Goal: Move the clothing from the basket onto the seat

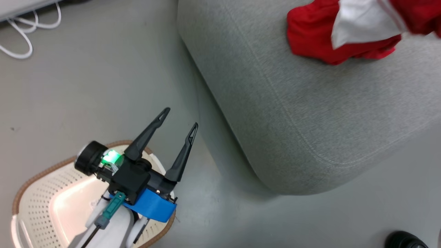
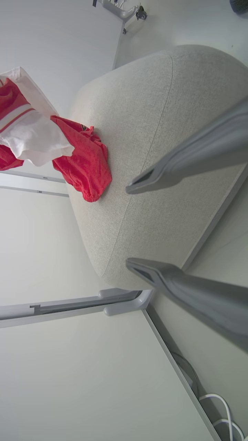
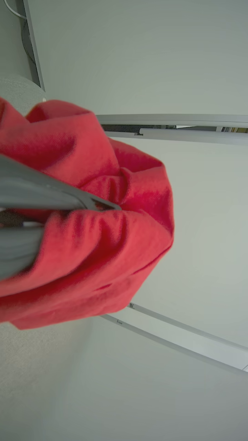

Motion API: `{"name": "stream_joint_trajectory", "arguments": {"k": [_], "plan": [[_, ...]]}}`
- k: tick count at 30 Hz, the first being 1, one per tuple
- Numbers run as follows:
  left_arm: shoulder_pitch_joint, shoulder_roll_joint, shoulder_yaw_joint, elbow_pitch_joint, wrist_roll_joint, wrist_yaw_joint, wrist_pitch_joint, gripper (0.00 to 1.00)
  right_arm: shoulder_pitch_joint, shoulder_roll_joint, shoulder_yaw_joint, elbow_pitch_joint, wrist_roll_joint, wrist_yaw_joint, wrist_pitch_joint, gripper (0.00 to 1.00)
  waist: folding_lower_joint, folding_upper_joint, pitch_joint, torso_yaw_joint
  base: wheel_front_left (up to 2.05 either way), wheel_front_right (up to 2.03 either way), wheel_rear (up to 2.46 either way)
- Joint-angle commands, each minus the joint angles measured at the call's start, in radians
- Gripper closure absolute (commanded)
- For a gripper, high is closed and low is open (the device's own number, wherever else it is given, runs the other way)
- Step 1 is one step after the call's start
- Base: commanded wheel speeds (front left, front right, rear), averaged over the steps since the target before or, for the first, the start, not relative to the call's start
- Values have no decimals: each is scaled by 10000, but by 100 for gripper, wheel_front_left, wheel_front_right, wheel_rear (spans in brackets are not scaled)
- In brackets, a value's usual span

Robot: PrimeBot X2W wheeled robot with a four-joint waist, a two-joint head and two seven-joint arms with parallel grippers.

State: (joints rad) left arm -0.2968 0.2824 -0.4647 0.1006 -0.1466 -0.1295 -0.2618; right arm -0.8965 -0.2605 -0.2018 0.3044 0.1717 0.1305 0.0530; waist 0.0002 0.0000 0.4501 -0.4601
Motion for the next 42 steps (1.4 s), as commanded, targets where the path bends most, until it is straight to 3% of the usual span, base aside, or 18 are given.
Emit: {"name": "stream_joint_trajectory", "arguments": {"k": [1,6,13,25,26,30,31,32,42], "plan": [[-346,211,60,-271,122,-10,-47,0,-396,-215,-419,81,-69,5,-155,100,-2,0,988,427,0,0,0],[-731,494,-45,-769,334,-10,-41,0,-688,-242,-1164,719,-143,5,-640,100,-2,0,1748,827,0,0,0],[-1163,741,-227,-1338,546,-10,176,0,-689,66,-1457,2292,-352,5,-1465,100,-2,0,2480,1126,0,0,0],[-1194,806,-286,-1468,463,95,244,0,-1062,246,-1384,4716,-618,5,-2422,97,-2,0,2668,1227,0,0,0],[-1193,808,-287,-1449,443,107,235,0,-1115,203,-1364,4831,-606,5,-2487,93,-2,0,2652,1223,0,0,0],[-1204,774,-335,-1350,399,135,210,0,-1246,91,-1267,5211,-634,5,-2651,52,-2,0,2550,1220,0,0,0],[-1210,757,-354,-1317,386,138,195,0,-1254,64,-1246,5293,-652,5,-2673,21,-2,0,2512,1223,0,0,0],[-1212,738,-374,-1267,359,132,174,0,-1254,40,-1227,5360,-698,5,-2697,0,-2,0,2455,1231,0,0,0],[-966,346,-471,-523,42,204,13,0,-776,-245,-967,5949,-1020,5,-2770,0,-2,0,1472,1548,0,0,0]]}}
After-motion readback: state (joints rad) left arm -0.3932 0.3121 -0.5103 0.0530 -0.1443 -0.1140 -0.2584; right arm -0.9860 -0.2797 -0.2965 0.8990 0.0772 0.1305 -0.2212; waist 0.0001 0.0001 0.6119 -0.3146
